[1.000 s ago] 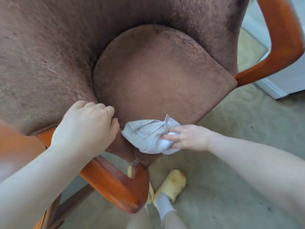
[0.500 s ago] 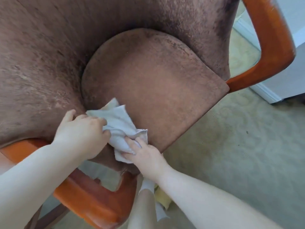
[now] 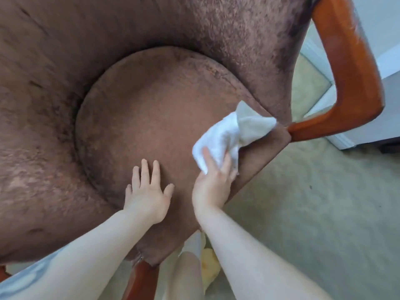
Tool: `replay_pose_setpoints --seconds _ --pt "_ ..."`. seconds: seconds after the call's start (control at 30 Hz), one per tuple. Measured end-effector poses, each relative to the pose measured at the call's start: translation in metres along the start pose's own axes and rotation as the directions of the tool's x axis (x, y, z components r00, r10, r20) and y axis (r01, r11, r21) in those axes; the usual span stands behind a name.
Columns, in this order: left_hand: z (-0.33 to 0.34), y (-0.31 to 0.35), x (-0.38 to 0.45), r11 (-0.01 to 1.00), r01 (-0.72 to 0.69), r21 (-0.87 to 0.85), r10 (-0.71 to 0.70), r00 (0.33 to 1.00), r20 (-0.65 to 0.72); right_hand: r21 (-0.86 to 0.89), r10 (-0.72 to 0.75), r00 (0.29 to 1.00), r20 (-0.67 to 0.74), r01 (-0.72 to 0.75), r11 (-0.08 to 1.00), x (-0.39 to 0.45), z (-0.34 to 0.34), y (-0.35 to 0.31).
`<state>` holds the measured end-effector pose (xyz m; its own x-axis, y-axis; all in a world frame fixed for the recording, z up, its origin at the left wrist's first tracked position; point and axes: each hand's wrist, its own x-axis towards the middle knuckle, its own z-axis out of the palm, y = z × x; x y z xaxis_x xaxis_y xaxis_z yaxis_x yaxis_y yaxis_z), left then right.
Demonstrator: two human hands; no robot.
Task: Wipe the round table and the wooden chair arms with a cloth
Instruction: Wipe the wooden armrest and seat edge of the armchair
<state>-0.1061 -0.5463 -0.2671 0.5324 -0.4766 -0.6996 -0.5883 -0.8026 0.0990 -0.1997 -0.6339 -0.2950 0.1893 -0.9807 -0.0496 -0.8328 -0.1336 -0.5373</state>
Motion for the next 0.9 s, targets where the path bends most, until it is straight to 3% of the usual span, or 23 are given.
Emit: replay_pose_setpoints --seconds 0.03,0.07,0.13,0.2,0.23,0.27,0.3,0.37,0.4,0.43,0.5,0.63,0.77,0.8,0.83,0.9 --pt "0.005 0.001 0.003 1.0 0.017 -0.02 -0.018 0.999 -0.034 -0.037 -0.19 0.977 0.101 0.195 0.98 -0.017 -0.004 -0.001" --pt "0.009 0.001 0.006 0.999 0.026 -0.033 -0.028 0.997 -0.067 -0.052 -0.384 0.898 0.214 0.403 0.914 -0.019 -0.014 0.004" --pt "0.016 -0.001 0.012 0.999 0.042 -0.035 -0.046 0.992 -0.114 -0.066 -0.709 0.604 0.365 0.776 0.627 0.019 -0.038 0.022" --pt "0.019 0.0 0.019 0.998 0.055 -0.022 -0.058 0.989 -0.136 -0.137 -0.842 0.325 0.43 0.946 0.295 0.08 -0.062 0.037" --pt "0.019 0.002 0.024 0.998 0.062 -0.019 -0.064 0.988 -0.142 -0.142 -0.862 0.276 0.426 0.961 0.238 0.113 -0.071 0.041" --pt "0.019 0.005 0.029 0.997 0.067 -0.023 -0.07 0.987 -0.146 -0.136 -0.864 0.298 0.405 0.955 0.265 0.144 -0.076 0.043" --pt "0.018 0.008 0.034 0.997 0.072 -0.031 -0.076 0.986 -0.151 -0.142 -0.835 0.399 0.378 0.917 0.373 0.168 -0.078 0.043" --pt "0.014 0.015 0.042 0.995 0.087 -0.051 -0.094 0.983 -0.156 -0.154 -0.623 0.715 0.319 0.687 0.71 0.186 -0.074 0.033" --pt "0.012 0.019 0.046 0.994 0.093 -0.062 -0.102 0.982 -0.157 -0.112 -0.481 0.821 0.308 0.533 0.839 0.182 -0.065 0.024" --pt "0.01 0.022 0.048 0.993 0.097 -0.069 -0.107 0.982 -0.155 -0.055 -0.357 0.866 0.351 0.399 0.915 0.17 -0.055 0.013" --pt "0.007 0.027 0.05 0.992 0.105 -0.069 -0.114 0.982 -0.149 -0.068 -0.263 0.845 0.465 0.331 0.941 0.135 -0.029 -0.006" --pt "0.0 0.028 0.047 0.994 0.101 -0.04 -0.105 0.986 -0.132 -0.276 -0.382 0.8 0.463 0.54 0.795 0.083 -0.004 -0.022" --pt "-0.018 0.026 0.042 0.995 0.095 0.021 -0.094 0.995 -0.044 -0.184 -0.647 0.566 0.511 0.807 0.561 0.104 -0.045 0.02" --pt "-0.027 0.029 0.041 0.995 0.094 0.025 -0.094 0.995 -0.019 -0.229 -0.624 0.581 0.523 0.801 0.554 0.115 -0.061 0.039" --pt "-0.037 0.034 0.04 0.997 0.079 0.02 -0.079 0.997 -0.005 -0.291 -0.52 0.661 0.542 0.728 0.621 0.126 -0.078 0.056" --pt "-0.063 0.053 0.036 1.0 0.001 -0.009 -0.001 1.0 -0.021 -0.435 -0.121 0.876 0.466 0.346 0.831 0.143 -0.116 0.081"
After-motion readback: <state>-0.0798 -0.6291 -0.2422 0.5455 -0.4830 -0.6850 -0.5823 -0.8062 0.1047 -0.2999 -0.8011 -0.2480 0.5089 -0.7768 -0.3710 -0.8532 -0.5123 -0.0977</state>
